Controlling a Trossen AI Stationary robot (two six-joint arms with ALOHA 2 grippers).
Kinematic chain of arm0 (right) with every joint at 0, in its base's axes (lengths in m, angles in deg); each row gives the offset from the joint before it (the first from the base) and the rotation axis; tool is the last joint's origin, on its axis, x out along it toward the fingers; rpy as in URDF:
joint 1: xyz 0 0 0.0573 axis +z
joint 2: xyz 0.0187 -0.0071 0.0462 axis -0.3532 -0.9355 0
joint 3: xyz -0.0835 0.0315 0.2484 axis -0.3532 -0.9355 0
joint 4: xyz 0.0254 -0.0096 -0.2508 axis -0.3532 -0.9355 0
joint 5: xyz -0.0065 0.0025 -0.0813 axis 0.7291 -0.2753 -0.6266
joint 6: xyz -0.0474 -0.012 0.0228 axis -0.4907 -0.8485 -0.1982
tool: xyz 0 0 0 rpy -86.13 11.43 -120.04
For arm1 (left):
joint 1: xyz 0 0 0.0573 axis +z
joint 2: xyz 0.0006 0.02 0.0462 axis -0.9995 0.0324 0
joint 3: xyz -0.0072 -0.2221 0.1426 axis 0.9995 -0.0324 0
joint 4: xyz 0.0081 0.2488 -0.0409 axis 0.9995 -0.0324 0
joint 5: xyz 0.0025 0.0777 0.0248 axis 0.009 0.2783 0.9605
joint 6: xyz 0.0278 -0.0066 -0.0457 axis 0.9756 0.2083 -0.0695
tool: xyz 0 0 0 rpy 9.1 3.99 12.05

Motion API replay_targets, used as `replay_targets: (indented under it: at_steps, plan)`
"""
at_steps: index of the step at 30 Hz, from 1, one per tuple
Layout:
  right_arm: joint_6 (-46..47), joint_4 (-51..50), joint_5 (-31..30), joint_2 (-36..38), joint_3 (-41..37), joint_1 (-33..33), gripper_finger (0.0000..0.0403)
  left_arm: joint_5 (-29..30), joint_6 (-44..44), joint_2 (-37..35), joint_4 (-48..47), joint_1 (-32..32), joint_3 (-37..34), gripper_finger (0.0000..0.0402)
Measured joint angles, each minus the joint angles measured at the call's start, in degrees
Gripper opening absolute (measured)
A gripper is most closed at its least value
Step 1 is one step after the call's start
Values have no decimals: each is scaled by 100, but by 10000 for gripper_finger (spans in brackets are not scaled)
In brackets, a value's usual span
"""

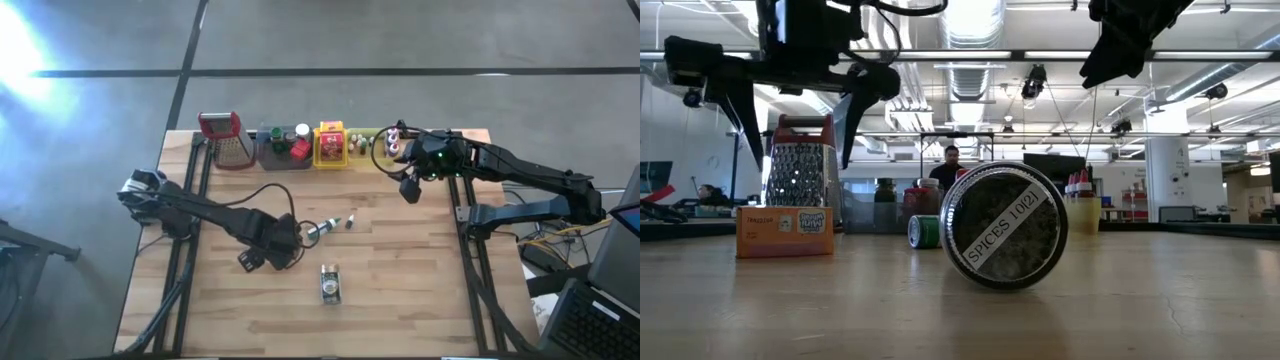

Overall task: Pick & Place Kitchen Items
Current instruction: Put the orange cereal box into the yellow bin

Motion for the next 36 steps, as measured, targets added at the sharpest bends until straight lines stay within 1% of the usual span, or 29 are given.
replay_targets:
  at_steps: [4,6,8,10,11,15,18,23,28,36]
  plan:
    - [-5,0,0,0,-2,0,242,21,26,-4,-87,-100,17,344]
    - [1,0,0,0,-2,0,248,175,180,-17,-151,-196,-1,347]
    - [19,0,0,0,-2,0,253,323,363,-26,-200,-306,-61,361]
    - [15,0,0,0,-2,0,259,450,390,-26,-110,-386,-143,387]
    - [5,0,0,0,-2,0,262,465,386,-26,-43,-397,-181,393]
    - [2,0,0,0,-2,0,274,492,434,-26,53,-378,-203,386]
    - [17,0,0,0,-2,0,283,412,453,-26,54,-324,-203,389]
    - [1,0,0,0,-2,0,300,107,477,-20,54,-152,-219,399]
    - [3,0,0,0,-2,0,318,-41,752,-9,140,-87,-395,400]
    - [11,0,0,0,-2,0,345,-250,775,-7,381,-89,-528,400]
